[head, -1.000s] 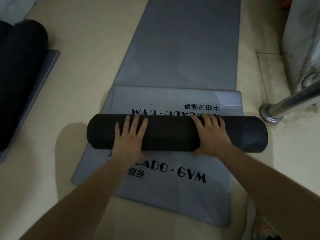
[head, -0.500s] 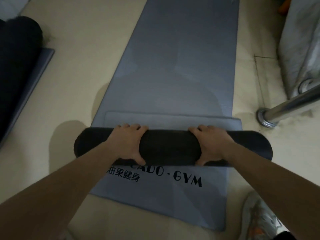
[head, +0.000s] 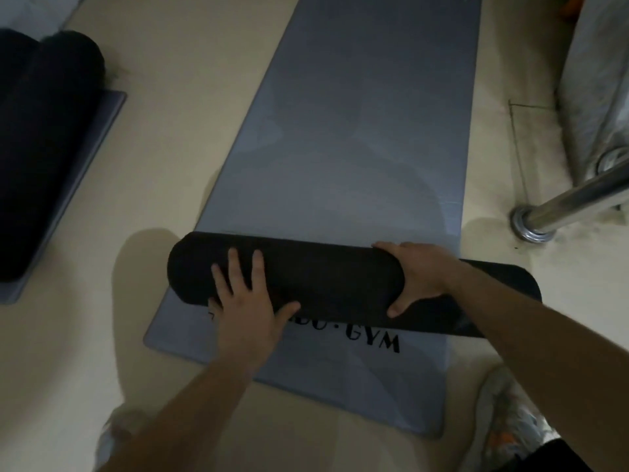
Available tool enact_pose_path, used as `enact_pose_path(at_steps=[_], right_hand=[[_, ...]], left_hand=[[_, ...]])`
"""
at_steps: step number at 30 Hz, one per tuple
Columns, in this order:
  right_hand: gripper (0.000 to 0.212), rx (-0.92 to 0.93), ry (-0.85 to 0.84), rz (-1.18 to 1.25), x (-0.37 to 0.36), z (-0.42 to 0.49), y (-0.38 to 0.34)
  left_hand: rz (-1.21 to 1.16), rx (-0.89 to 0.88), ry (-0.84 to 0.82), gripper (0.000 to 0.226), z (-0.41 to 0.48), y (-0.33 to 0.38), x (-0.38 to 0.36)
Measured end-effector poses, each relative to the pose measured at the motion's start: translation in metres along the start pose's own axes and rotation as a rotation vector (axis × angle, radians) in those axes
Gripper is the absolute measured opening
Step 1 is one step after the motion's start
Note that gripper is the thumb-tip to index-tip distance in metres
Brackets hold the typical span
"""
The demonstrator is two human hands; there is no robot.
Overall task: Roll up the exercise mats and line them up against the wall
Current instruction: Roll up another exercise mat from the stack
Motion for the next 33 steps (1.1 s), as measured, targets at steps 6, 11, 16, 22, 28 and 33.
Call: enact_pose_path(at_steps=[6,11,16,22,28,33], right_hand=[[0.139,-0.033,-0.011,0.172,-0.027,-0.004,-0.014],[0.131,-0.028,-0.008,0.55,-0.047,0.002,-0.073],[0.127,-0.055,0.133,0.786,-0.05,0.042,-0.197],[0.132,-0.103,0.248,1.21,-0.012,0.128,-0.344],[0.127,-0.028,0.231,1.387,0.044,0.225,-0.447],[0.115,0.137,0.248,1.402,0.081,0.291,-0.516]], left_hand=[[-0.156,0.142,-0.068,0.121,0.002,0.011,-0.022],[-0.297,0.14,-0.019,0.117,0.045,-0.037,0.022],[-0.686,0.313,0.072,0.072,0.035,-0.094,0.018],[-0.67,0.251,0.026,0.059,0.042,-0.2,0.052],[-0.587,0.272,-0.138,0.132,0.086,-0.283,0.081],[-0.408,0.329,-0.094,0.142,0.14,-0.337,0.115]])
Point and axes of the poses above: each hand's wrist, its own z-axis towards the middle knuckle, its own x-axis out of the back of the hand, y = z × x, the point moved 3 cm from there along z, towards the middle knuckle, and after that the axes turned 4 degrees about -y, right-handed, at the moved point
